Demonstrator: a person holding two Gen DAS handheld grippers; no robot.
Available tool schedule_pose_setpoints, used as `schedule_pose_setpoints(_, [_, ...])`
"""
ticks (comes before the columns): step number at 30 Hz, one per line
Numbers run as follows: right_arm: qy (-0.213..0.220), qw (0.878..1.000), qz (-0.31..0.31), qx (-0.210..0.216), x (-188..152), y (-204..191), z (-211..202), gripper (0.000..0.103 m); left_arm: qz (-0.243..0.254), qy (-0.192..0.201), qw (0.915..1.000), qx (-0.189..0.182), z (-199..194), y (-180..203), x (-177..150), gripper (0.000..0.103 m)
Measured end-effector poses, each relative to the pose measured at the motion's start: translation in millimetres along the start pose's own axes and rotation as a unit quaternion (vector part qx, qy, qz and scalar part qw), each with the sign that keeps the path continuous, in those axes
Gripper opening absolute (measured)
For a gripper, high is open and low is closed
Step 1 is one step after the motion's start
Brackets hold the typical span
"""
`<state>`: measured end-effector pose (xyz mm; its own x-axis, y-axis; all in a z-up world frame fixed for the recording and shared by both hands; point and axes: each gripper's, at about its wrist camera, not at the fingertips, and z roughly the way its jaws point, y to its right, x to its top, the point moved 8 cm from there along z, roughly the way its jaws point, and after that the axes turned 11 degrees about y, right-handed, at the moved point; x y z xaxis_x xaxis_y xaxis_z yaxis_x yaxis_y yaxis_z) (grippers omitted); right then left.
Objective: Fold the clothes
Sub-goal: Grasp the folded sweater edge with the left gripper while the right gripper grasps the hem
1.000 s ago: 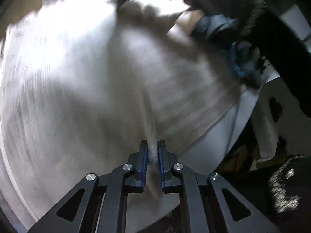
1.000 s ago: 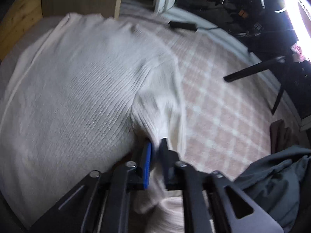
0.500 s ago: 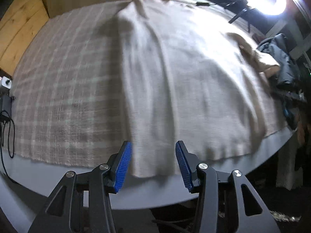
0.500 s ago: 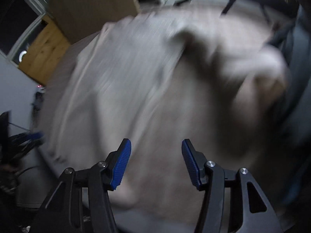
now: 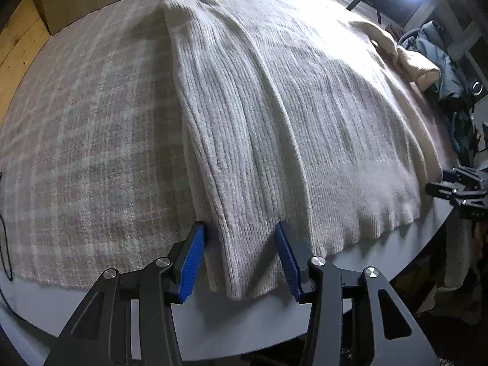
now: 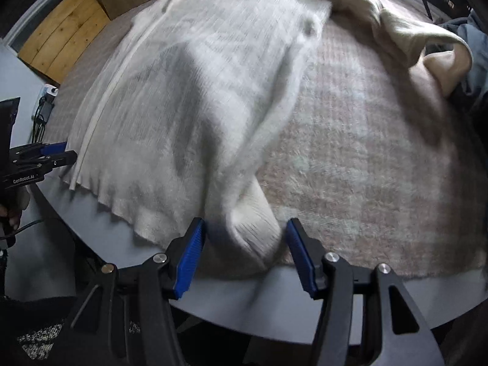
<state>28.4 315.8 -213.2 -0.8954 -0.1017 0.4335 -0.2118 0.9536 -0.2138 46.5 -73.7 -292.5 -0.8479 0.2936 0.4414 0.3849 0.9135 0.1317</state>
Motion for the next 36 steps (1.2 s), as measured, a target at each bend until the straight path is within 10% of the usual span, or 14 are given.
schedule_pose_setpoints(1, [0.001,1.0,0.002,0.009,1,-4,0,0.044,0.0,0.003,1.0,-0.004,0,0,0,0.017])
schedule_pose_setpoints(3, [-0.003,0.999,0.014,0.033,4,-9,-1,0.008,0.001,0.004,0.9996,-0.03,-2,1,3,0.008])
schedule_pose_setpoints(13, [0.085,0.964,0.162,0.192,53,-6,-77,0.008,-0.015,0.009,0.9973,-0.071,-22,-9,12,0.006])
schedule_pose_setpoints(20, [-0.016,0.977,0.183,0.107,-2,10,0,0.007,-0.014,0.008,0.9974,-0.07,-25,-15,12,0.006])
schedule_pose_setpoints(28, [0.089,0.987,0.121,0.064,42,-3,-80,0.007,0.063,0.08,0.9937,-0.048,-72,10,42,0.006])
schedule_pose_setpoints(36, [-0.008,0.992,0.123,0.011,-19,19,-11,0.007,0.019,-0.017,0.9988,-0.041,15,-14,0,0.006])
